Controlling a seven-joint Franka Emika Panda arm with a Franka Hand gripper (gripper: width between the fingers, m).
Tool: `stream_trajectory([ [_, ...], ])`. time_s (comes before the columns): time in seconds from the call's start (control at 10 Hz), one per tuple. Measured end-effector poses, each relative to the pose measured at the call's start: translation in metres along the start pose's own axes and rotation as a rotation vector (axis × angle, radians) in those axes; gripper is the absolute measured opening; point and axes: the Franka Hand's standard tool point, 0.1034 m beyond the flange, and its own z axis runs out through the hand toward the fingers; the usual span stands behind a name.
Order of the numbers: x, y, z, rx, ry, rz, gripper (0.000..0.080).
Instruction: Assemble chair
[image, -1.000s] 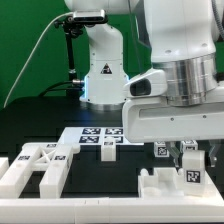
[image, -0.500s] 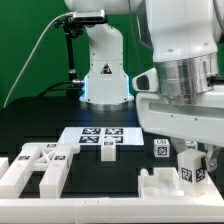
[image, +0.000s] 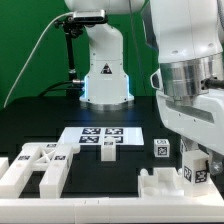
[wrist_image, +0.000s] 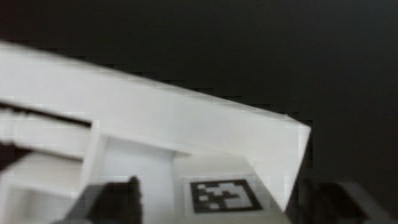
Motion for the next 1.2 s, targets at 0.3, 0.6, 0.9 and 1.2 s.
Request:
stream_trajectory([
  [0.3,0.0140,-0.0008,-0.0067,-0.029,0.014,-0.600,0.0626],
  [0.6,0.0146,0.0009,-0.0063,-0.044,0.019,-0.823,0.0648],
  [0.9,0.0105,-0.0083,-0.0079,-0.060,0.064,-1.164,0.0648],
  [1.2,0.0116,-0.0074,-0.0077,-0.056,0.063,-1.080,0.0372],
])
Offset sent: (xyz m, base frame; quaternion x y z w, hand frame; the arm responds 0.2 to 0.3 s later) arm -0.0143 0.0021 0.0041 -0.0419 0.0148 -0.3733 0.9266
